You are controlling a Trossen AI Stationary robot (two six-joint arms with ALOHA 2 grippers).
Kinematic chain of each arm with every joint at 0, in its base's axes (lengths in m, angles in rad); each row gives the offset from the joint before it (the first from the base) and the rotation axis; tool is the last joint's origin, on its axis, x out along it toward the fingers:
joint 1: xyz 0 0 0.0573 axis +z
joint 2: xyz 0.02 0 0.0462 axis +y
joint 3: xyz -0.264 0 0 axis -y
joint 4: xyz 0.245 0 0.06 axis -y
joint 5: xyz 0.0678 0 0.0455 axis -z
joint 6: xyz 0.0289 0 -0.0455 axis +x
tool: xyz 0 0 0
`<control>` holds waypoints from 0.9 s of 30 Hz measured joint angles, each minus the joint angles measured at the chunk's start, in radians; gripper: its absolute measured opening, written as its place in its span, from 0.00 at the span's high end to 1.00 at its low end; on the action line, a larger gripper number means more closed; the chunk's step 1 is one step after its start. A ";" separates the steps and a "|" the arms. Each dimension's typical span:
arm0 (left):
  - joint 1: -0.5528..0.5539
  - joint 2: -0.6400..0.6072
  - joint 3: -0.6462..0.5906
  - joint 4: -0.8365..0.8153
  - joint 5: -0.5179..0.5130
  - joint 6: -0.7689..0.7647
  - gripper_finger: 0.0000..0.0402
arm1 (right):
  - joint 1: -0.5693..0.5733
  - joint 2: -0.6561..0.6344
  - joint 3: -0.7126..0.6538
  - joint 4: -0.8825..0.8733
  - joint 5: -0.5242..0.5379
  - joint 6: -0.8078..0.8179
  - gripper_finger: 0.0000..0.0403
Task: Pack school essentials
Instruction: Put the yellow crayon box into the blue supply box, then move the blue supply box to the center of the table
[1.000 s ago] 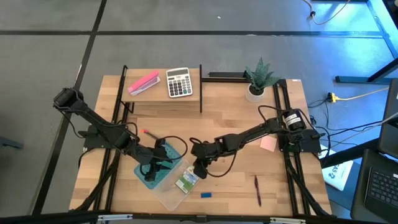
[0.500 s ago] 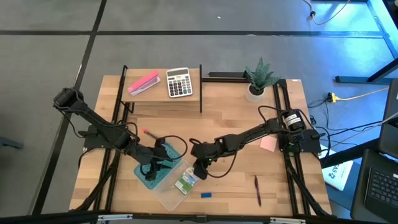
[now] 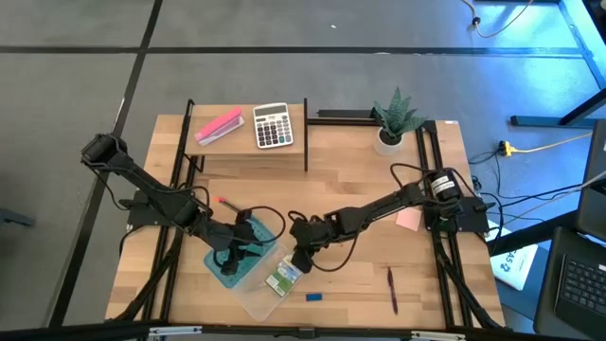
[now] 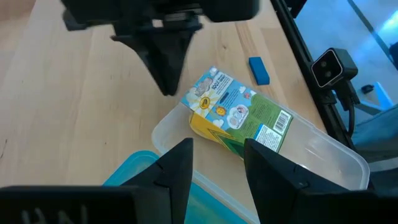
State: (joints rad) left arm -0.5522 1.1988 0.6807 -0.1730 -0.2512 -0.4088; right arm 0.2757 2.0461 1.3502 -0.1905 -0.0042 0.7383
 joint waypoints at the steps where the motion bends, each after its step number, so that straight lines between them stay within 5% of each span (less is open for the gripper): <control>1: 0.000 0.000 0.000 0.000 0.000 0.000 0.66 | 0.005 0.004 0.001 0.029 -0.010 0.001 0.92; 14: 0.000 0.000 0.000 -0.016 -0.002 0.000 0.66 | 0.011 0.013 0.001 0.033 -0.043 0.009 0.92; 27: 0.000 0.000 -0.001 -0.043 -0.003 -0.028 0.66 | -0.029 -0.074 0.165 -0.419 -0.043 -0.120 0.92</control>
State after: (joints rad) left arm -0.5522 1.1988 0.6800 -0.2162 -0.2538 -0.4366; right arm 0.2466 1.9716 1.5155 -0.6099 -0.0470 0.6188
